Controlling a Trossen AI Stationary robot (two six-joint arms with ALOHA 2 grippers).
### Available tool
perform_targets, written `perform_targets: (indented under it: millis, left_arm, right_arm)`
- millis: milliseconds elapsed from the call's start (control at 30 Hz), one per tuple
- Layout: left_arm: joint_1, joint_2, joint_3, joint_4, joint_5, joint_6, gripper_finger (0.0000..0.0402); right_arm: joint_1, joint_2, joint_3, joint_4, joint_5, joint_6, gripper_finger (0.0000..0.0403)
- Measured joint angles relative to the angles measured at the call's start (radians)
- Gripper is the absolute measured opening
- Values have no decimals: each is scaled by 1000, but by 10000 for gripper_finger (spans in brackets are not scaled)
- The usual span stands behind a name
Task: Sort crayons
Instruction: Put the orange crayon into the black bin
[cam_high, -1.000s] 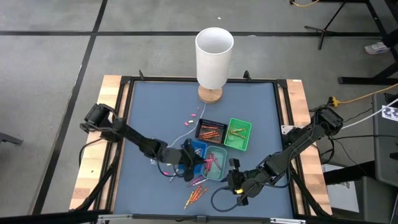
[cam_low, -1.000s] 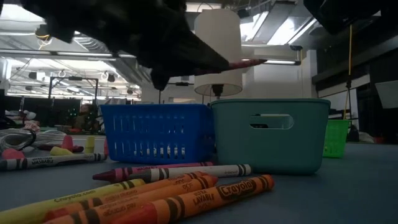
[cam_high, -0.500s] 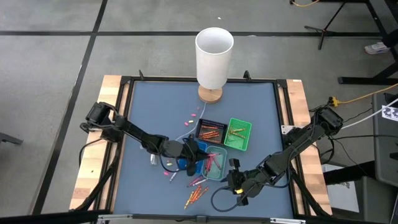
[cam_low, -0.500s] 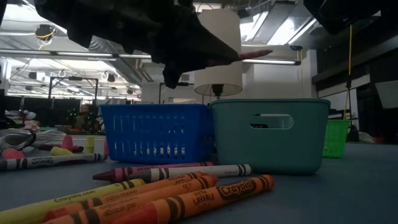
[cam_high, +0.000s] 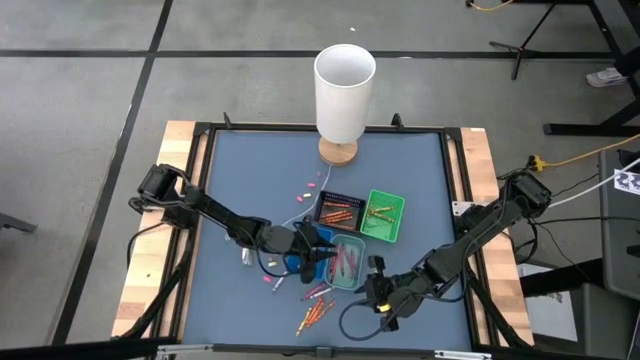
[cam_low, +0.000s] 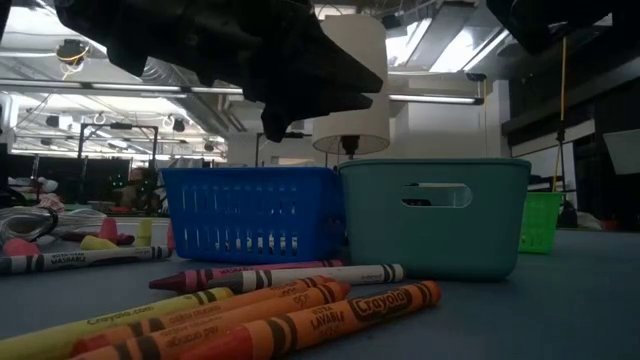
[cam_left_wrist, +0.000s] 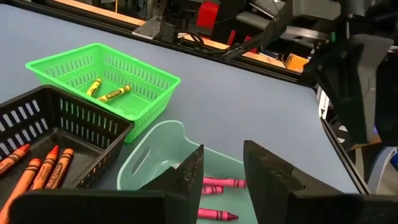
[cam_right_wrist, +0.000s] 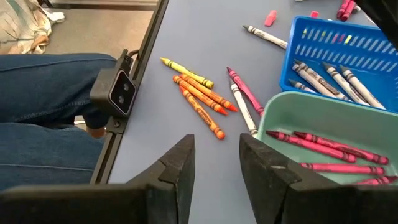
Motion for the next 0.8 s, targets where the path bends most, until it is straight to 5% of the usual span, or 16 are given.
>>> perform_targets:
  millis: [533,800]
  left_arm:
    - [-15,0,0,-4,42,18,98]
    - [-75,0,1,-7,58,141,95]
  right_arm:
    - [0,173,0,128,-112,2,124]
    - [0,246,0,361,-109,-127,124]
